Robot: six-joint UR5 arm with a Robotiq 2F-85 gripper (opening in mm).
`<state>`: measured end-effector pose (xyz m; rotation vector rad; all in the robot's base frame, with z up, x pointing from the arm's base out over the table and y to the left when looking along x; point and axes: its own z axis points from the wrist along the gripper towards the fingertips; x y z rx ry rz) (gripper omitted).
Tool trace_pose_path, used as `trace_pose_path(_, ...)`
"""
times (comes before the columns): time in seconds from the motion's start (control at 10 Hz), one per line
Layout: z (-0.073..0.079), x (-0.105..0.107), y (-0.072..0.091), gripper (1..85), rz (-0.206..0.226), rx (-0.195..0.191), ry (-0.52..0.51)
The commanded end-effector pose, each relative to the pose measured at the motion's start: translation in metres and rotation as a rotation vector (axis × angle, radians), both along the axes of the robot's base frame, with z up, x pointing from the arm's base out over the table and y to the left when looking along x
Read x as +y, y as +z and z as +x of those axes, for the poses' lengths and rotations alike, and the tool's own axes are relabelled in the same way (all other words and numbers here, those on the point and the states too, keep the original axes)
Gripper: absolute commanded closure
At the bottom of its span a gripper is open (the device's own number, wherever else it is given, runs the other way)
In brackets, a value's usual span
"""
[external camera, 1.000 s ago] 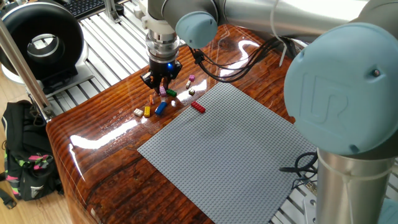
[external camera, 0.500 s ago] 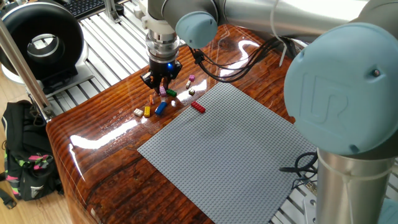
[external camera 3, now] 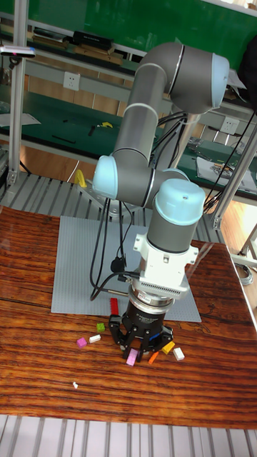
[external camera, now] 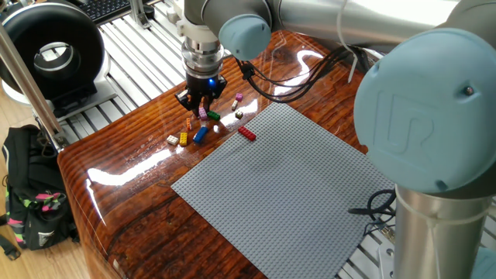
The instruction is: Build with small Lego blocks
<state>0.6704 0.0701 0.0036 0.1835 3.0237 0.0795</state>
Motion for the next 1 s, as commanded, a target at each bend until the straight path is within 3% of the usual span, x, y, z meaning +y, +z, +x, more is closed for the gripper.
trace_pose_path(0.0,0.0012,-0.0009,0.0010,54.0,0.009,0.001,-0.011)
trace_pose_path(0.9,-0.0031,0.0001,-0.0007,57.0,0.011,0.016,-0.018)
